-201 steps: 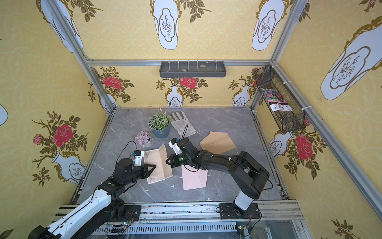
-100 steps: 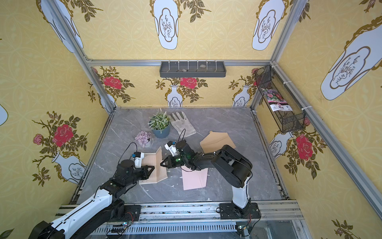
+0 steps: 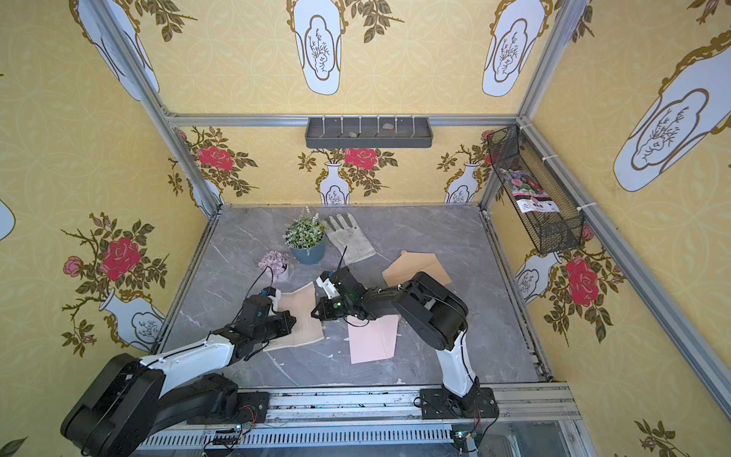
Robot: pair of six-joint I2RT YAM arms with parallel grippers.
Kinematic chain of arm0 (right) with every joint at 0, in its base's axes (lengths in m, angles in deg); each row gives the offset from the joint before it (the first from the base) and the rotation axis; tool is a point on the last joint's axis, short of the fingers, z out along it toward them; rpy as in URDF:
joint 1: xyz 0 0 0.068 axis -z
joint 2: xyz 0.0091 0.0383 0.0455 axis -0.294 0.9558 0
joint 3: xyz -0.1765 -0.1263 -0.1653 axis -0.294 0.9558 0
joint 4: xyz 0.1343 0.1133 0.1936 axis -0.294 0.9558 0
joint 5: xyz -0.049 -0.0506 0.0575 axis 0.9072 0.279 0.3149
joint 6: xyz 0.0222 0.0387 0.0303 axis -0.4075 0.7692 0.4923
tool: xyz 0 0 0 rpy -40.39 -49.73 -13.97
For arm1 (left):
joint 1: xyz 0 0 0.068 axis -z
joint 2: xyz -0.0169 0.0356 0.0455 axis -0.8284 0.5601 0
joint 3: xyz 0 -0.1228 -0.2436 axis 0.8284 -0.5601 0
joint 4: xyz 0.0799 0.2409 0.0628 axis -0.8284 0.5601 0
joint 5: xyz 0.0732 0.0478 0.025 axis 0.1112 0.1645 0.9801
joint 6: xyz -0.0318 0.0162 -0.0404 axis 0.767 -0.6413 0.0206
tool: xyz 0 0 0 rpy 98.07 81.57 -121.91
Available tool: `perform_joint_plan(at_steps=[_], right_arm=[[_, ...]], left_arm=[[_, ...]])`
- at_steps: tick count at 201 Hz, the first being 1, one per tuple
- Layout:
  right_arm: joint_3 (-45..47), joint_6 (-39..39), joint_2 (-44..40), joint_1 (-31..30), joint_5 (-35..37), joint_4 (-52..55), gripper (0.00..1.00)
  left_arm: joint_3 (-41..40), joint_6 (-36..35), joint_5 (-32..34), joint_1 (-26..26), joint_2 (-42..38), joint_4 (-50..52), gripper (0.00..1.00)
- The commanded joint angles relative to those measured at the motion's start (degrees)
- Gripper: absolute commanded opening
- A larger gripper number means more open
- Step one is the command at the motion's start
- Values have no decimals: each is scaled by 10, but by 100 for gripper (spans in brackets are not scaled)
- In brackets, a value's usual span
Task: Take the letter paper out of the envelope
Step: Place the letter paper at the center of the board.
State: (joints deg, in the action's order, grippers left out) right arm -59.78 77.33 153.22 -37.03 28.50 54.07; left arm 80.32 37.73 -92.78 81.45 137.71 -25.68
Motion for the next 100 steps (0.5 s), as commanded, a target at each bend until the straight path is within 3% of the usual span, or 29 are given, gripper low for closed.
perform_joint_plan(at_steps=[1,45,100], right_arm=[[1,-29,11,2,35,48,0],[-16,-39,48,8,28,47,0],[-78,-69,80,10,23,84,0]], left_arm=[[-12,16,17,0,32,-26,5],[-14,16,43,0,20,-15,3],[-25,52,107,0,-84,71,4]])
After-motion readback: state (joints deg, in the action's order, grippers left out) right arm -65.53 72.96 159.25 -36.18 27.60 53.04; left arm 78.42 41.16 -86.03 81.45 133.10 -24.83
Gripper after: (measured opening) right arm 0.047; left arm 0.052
